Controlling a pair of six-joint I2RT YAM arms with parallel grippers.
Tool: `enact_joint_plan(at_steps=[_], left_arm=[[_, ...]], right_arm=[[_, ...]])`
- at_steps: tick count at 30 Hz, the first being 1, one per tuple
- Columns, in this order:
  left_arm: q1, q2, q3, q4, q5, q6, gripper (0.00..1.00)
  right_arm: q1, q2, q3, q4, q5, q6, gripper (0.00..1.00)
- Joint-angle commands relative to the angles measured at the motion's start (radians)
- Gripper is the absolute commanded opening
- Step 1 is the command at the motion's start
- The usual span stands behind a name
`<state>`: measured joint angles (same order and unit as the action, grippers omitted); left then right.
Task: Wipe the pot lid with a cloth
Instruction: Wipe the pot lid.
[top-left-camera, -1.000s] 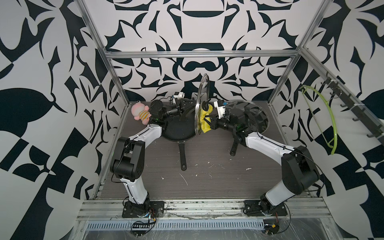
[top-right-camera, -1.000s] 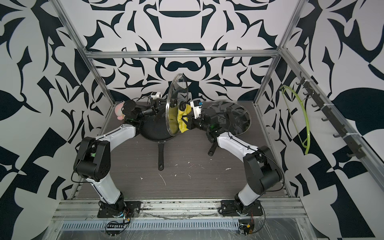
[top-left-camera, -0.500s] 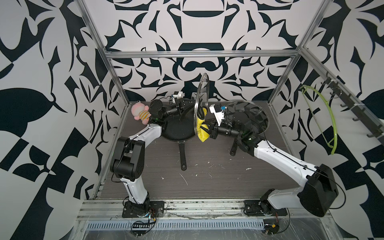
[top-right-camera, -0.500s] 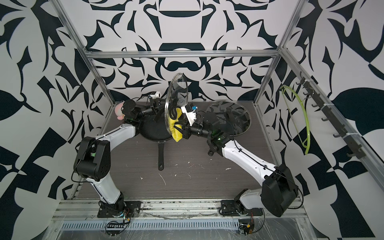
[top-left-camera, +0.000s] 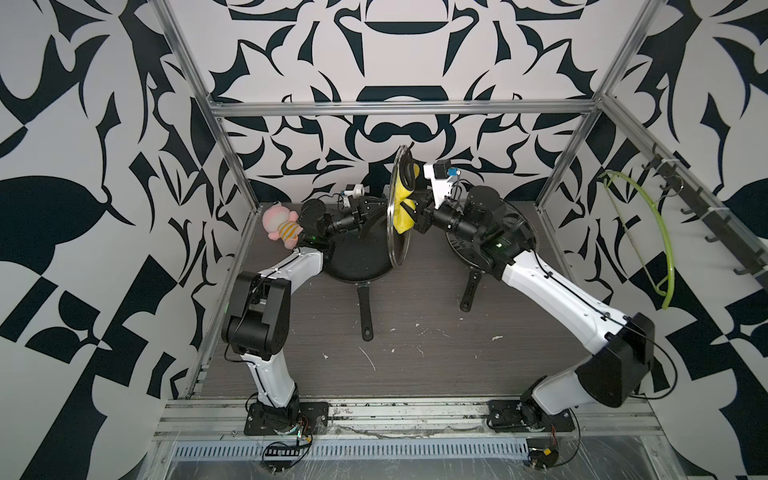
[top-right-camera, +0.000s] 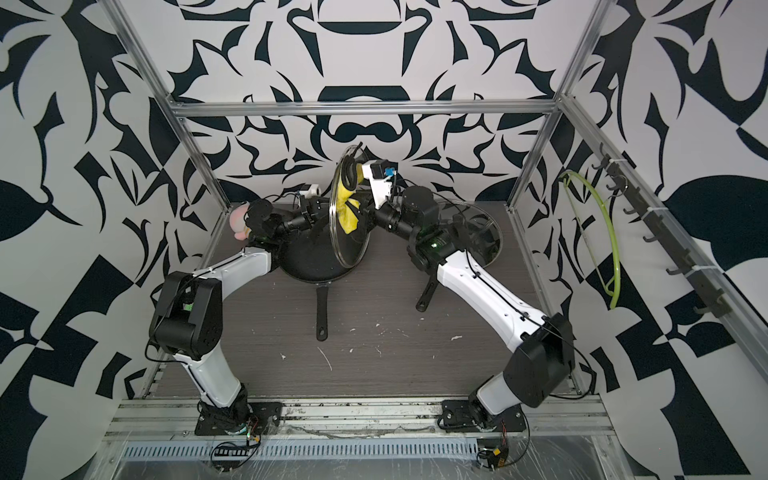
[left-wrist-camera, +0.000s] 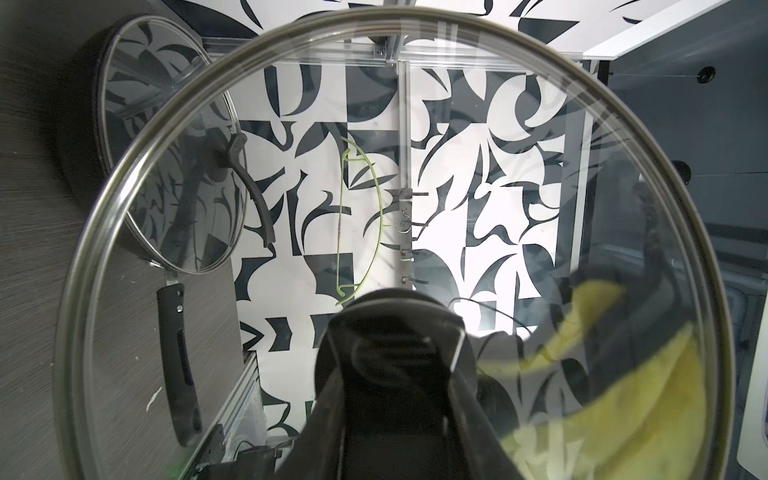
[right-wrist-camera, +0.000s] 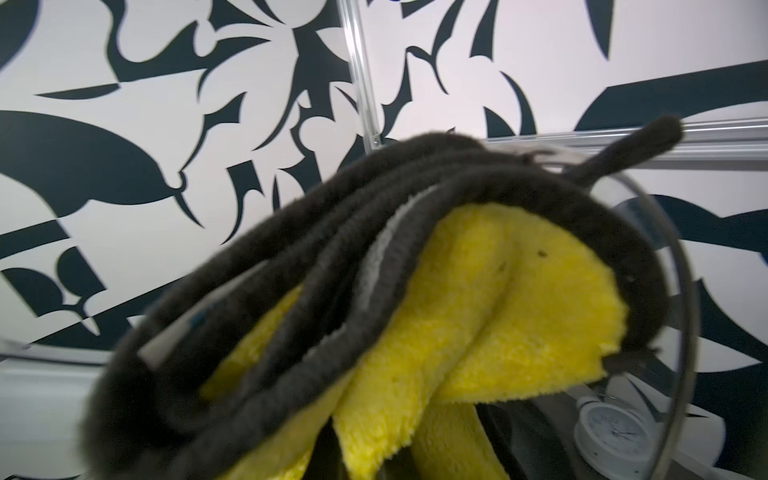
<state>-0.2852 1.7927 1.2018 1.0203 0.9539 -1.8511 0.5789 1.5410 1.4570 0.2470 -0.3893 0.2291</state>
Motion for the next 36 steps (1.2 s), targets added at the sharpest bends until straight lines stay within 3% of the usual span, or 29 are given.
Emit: enact_joint_plan(at_steps=[1, 9, 17, 25, 36], left_arm=[[-0.014, -0.027, 0.021, 0.124, -0.001, 0.037, 0.0], [-0.014, -0.053, 0.012, 0.129, 0.0, 0.035, 0.0], [-0.014, -0.064, 0.011, 0.132, -0.002, 0.03, 0.0], [-0.012, -0.058, 0.016, 0.134, -0.032, 0.033, 0.0], [-0.009, -0.018, 0.045, 0.189, -0.094, -0.005, 0.0]], right_arm=[[-0.031, 0.071, 0.115, 0.016, 0.058, 0.0, 0.0], [-0.111, 0.247, 0.232, -0.01, 0.026, 0.077, 0.0], [-0.145, 0.312, 0.164, 0.021, -0.026, 0.125, 0.0], [-0.139, 0.253, -0.069, 0.145, -0.128, 0.19, 0.0], [-0.042, 0.022, -0.35, 0.177, -0.236, 0.145, 0.0]])
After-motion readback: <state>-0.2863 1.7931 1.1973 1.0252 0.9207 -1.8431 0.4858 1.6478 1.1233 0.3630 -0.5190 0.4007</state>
